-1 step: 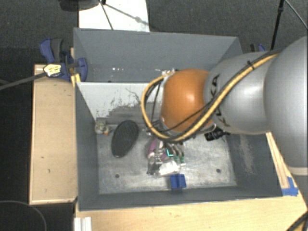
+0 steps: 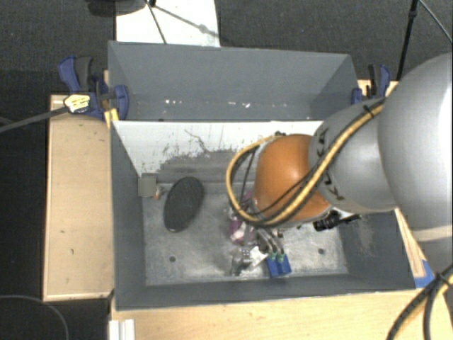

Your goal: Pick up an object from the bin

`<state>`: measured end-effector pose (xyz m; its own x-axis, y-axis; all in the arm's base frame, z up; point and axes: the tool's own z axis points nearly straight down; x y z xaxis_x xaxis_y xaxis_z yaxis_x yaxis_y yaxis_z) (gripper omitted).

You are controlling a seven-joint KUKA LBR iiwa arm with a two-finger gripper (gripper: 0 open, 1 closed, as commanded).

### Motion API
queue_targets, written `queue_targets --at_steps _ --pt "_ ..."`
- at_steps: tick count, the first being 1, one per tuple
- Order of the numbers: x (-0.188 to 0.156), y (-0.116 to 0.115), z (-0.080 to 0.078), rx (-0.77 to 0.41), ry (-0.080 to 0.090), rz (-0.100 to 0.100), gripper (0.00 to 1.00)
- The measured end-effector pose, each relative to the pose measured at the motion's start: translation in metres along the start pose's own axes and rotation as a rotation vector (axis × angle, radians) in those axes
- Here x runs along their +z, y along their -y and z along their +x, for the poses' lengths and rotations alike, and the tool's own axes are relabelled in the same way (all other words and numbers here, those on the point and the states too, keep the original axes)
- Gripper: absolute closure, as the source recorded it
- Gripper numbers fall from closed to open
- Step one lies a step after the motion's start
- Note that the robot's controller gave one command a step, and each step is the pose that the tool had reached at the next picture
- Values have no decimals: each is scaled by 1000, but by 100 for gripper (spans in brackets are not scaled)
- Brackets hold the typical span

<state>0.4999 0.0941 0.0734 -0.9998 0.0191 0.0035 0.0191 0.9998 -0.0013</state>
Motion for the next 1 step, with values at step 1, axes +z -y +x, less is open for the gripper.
queue_targets --at_steps 1 --pt "3 47 13 -74 7 -2 0"
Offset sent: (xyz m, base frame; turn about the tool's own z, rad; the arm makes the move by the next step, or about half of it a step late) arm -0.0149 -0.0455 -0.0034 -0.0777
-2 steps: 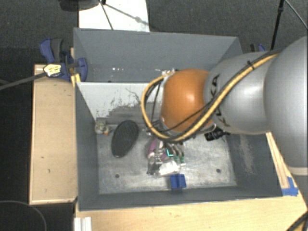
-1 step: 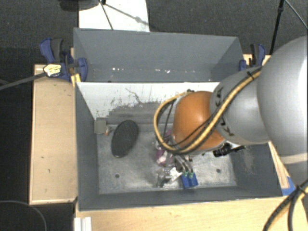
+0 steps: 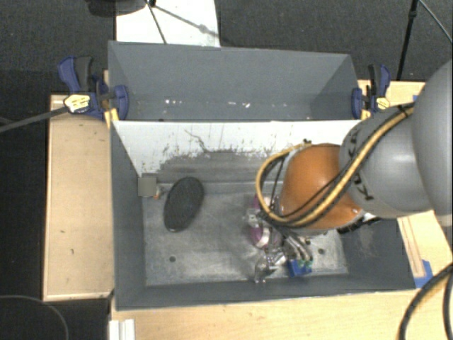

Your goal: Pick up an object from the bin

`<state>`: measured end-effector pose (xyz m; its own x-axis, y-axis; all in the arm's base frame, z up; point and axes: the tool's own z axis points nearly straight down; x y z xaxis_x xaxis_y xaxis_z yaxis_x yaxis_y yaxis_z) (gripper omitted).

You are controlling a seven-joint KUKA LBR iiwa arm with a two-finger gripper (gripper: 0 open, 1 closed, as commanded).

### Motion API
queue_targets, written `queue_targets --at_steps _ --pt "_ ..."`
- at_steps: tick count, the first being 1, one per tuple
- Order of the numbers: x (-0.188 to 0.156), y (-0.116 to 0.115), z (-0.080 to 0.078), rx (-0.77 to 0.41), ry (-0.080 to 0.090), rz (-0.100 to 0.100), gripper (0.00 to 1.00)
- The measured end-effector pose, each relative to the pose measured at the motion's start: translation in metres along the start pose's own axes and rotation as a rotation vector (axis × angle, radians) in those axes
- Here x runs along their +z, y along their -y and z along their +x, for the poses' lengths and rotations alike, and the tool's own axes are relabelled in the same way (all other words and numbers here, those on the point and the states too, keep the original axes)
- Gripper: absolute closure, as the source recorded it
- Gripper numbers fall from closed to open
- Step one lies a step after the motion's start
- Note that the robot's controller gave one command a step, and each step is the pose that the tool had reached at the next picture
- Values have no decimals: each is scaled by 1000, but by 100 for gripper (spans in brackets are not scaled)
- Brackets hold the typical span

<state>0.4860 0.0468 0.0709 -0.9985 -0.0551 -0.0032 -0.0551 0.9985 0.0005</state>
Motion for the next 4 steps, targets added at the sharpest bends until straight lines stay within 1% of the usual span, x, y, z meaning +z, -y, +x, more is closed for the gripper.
queue_targets --at_steps 1,2,3,4 --pt "-4 53 -18 -87 2 2 0" --pt "0 112 -21 -102 3 2 0" --pt "-1 108 -21 -102 -1 0 100" --pt "-111 62 -1 -239 6 1 100"
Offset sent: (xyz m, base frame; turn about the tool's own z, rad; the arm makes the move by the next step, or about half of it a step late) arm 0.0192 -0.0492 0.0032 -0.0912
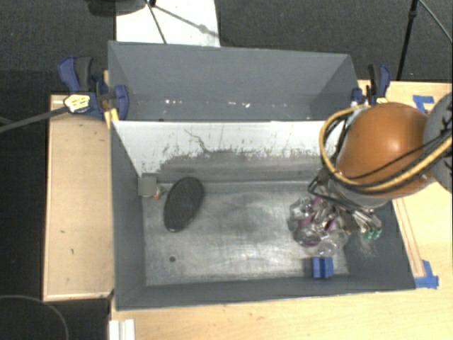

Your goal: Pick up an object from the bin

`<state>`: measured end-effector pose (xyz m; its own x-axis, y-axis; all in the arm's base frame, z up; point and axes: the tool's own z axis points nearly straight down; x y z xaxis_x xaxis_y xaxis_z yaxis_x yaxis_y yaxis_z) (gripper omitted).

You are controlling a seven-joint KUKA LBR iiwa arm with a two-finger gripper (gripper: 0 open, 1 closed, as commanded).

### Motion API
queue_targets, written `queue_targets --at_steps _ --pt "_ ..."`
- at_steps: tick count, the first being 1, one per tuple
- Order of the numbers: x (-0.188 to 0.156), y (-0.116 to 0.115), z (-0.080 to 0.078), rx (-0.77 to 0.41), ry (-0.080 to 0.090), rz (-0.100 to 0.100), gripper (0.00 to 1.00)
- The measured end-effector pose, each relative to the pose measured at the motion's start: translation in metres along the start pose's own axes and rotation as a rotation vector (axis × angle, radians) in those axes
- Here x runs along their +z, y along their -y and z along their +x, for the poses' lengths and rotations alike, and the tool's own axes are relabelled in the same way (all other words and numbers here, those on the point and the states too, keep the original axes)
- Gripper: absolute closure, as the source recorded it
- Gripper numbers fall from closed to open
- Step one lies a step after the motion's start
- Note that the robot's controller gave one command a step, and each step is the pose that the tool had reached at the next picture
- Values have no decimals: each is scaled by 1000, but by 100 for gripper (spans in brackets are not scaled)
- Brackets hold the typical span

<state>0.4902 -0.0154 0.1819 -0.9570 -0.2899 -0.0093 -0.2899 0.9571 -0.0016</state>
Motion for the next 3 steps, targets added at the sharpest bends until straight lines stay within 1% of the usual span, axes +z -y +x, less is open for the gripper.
queue_targets --at_steps 1,2,3 --pt "4 1 1 9 -7 -2 0" --pt "67 57 -20 73 -8 0 0" --pt "103 102 -26 -332 4 -13 0"
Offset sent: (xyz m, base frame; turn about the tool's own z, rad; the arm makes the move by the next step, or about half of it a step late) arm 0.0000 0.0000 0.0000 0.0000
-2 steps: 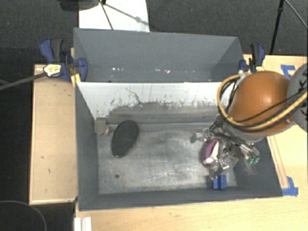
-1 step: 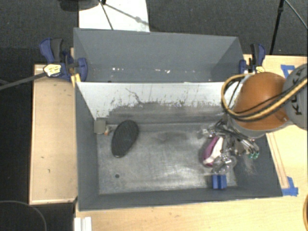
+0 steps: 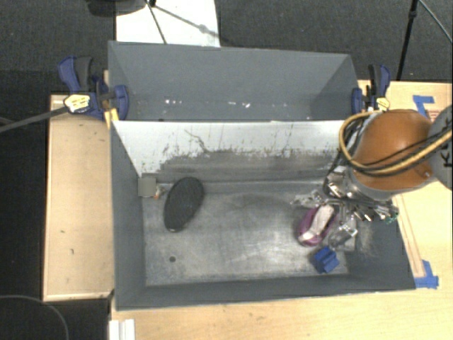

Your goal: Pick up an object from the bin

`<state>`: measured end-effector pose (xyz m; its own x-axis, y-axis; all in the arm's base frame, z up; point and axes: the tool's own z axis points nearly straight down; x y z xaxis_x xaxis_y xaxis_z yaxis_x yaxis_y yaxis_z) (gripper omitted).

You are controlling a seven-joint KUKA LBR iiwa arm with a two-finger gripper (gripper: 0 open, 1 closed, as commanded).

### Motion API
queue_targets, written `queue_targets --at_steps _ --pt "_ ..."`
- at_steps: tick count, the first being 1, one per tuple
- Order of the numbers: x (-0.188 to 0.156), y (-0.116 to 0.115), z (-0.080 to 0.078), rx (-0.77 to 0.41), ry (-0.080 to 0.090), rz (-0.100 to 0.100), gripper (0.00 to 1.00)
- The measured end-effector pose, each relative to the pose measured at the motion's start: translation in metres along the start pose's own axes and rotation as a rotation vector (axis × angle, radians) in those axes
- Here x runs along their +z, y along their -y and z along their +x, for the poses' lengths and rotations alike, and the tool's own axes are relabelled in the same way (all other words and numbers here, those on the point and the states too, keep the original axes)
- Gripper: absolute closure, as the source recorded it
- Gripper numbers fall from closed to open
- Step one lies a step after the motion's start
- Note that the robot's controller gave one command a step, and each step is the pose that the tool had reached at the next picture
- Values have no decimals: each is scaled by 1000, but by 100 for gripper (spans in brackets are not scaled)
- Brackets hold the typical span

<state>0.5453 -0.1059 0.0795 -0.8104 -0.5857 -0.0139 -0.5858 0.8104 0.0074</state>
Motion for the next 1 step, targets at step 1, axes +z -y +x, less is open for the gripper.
queue_targets --at_steps 1 --pt "2 3 5 2 -11 5 100"
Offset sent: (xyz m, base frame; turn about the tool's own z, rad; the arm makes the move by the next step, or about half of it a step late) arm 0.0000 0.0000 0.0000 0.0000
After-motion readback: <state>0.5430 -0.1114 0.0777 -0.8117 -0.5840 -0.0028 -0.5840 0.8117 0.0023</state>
